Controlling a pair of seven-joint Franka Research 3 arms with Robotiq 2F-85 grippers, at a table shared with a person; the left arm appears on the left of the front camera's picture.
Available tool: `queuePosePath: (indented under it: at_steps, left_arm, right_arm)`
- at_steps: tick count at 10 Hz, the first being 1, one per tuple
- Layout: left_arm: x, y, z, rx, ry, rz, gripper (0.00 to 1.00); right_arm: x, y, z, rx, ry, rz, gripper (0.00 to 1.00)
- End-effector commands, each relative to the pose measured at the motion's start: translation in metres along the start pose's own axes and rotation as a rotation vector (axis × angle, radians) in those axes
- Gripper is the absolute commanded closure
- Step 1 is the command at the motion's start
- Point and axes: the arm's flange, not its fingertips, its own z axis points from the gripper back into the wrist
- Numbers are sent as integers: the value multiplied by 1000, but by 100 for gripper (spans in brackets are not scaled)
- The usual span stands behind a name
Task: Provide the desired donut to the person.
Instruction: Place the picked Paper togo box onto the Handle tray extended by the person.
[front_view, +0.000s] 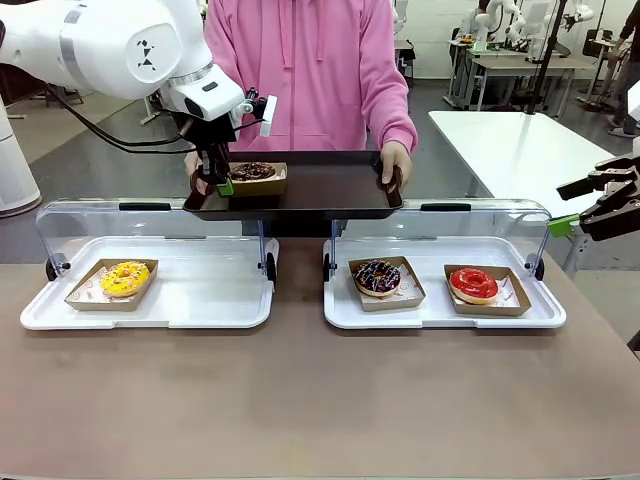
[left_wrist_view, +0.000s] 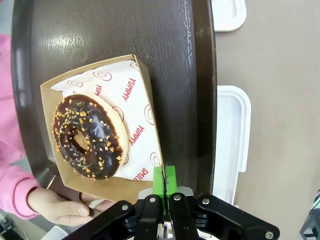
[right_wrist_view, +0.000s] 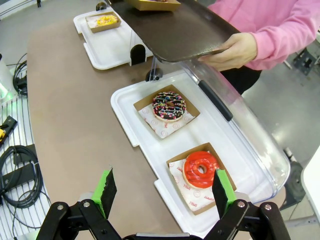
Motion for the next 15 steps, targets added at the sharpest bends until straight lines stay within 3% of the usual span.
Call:
queuePosePath:
  at_steps: [1, 2, 4, 6, 7, 9, 14, 15]
  left_arm:
    - [5, 3, 7, -11, -14, -28, 79]
    - [6, 3, 9, -16, -11, -25, 43]
    - [6, 0, 16, -75, -30, -9, 0]
    - [6, -1, 22, -90, -40, 7, 0]
    - [6, -2, 25, -111, -46, 27, 12]
    - [5, -1, 29, -136, -47, 44, 0]
    - [-1, 3, 27, -171, -65, 48, 0]
    - [-2, -2, 29, -240, -71, 36, 0]
  right_arm:
    - [2, -2, -3, 4, -21, -14, 0]
    - [2, -2, -3, 4, -21, -14, 0]
    - [2, -2, -3, 4, -21, -14, 0]
    - [2, -2, -3, 4, -21, -14, 0]
    - [2, -2, -3, 4, -21, -14, 0]
    - [2, -2, -3, 4, -21, -14, 0]
    - [2, -2, -3, 4, -21, -14, 0]
    - [2, -2, -3, 4, -21, -14, 0]
